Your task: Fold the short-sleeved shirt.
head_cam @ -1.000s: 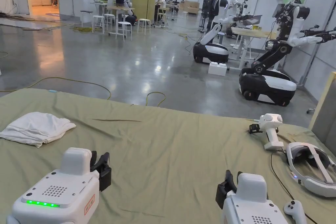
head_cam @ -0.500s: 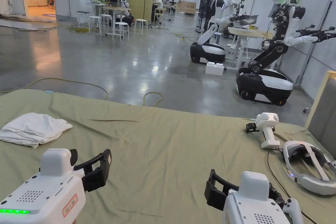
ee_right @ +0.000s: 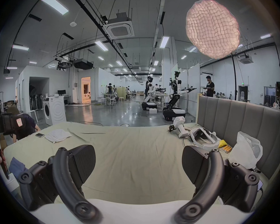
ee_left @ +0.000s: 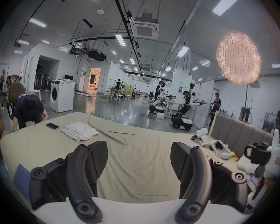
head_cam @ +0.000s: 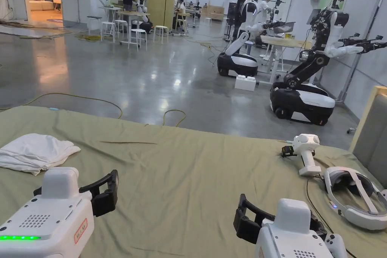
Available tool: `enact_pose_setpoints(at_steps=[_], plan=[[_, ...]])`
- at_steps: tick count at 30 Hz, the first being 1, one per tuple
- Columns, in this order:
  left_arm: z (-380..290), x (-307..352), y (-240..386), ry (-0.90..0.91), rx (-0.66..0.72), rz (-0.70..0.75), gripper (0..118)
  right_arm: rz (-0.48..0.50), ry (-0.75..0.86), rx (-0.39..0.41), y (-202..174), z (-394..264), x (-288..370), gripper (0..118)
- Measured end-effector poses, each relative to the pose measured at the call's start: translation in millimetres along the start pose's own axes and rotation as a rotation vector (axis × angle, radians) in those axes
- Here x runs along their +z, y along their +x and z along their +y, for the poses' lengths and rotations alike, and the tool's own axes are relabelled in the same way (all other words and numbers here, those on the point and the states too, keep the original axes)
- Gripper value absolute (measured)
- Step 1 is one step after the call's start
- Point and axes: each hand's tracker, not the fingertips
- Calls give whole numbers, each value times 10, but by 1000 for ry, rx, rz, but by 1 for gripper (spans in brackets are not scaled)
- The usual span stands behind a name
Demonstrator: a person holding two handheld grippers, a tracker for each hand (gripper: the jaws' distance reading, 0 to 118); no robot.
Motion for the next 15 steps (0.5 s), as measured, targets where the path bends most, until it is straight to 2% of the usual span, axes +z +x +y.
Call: enact_pose_setpoints(at_steps=[4,8,12,15], plan=[[-37,-7,43,-14,-68,10,86,-62,10,13,-28,-12,-22,110],[-63,19,57,-8,-68,33,86,-112,-15,25,-46,-2,-45,110],[-60,40,28,-4,-44,7,86,-39,-26,-40,15,2,-38,110],[-60,61,23,7,-35,5,86,-28,-51,-91,33,26,-34,110]])
